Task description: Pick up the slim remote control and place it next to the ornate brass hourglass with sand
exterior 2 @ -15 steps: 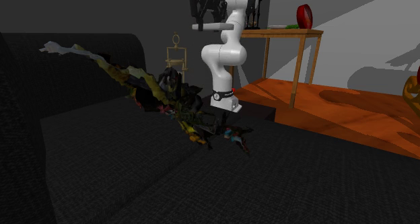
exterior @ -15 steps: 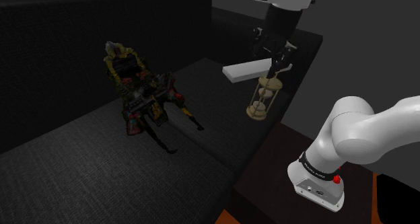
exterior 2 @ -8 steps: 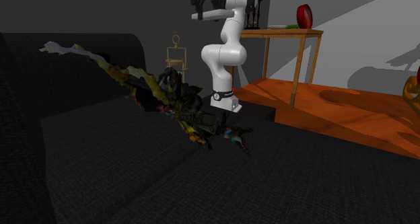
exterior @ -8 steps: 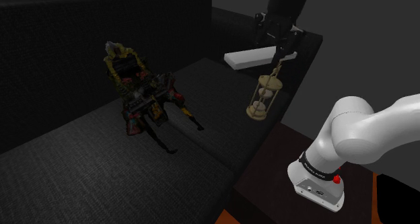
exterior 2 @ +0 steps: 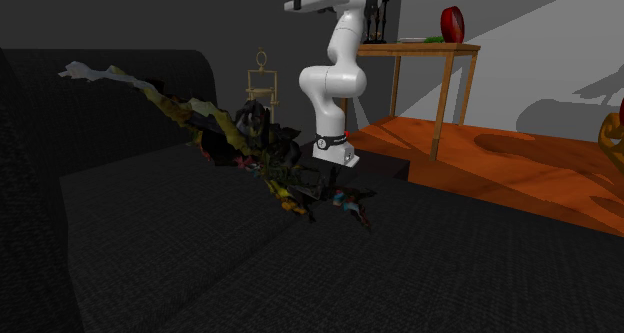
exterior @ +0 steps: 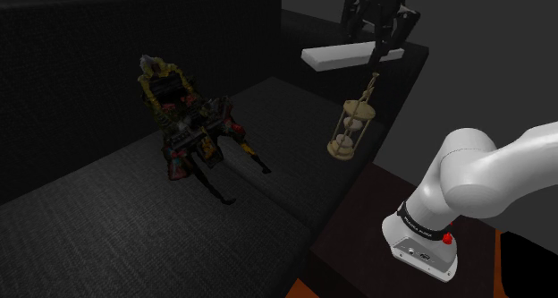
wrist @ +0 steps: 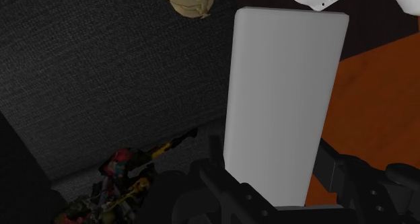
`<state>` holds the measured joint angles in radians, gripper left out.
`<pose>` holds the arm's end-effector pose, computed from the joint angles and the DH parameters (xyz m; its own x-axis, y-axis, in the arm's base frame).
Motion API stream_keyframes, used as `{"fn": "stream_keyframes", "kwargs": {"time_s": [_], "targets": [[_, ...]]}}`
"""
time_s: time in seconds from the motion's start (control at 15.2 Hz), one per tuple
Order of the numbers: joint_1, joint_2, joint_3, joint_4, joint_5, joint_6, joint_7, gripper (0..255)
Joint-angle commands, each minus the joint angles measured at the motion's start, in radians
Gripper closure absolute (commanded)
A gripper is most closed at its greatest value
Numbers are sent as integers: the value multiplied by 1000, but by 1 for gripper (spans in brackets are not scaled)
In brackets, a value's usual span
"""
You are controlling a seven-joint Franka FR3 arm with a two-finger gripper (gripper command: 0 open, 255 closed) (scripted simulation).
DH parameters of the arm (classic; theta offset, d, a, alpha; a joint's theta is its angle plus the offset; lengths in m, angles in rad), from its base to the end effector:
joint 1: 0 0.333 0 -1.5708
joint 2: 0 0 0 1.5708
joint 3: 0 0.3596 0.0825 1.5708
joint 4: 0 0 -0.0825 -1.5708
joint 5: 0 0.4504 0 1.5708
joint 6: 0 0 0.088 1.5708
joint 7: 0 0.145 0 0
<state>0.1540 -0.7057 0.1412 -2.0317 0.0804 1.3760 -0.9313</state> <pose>0.3196 0.1342 0.7051 0.3504 0.9365 0.0156 0.9355 -0.3507 0.0433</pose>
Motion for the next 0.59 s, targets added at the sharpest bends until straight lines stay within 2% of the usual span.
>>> {"fn": "stream_keyframes", "kwargs": {"time_s": [0.0,0.53], "targets": [[-1,9,0,24,-1,-14,1,255],[-41,221,-98,165,-68,52,-128,255]]}}
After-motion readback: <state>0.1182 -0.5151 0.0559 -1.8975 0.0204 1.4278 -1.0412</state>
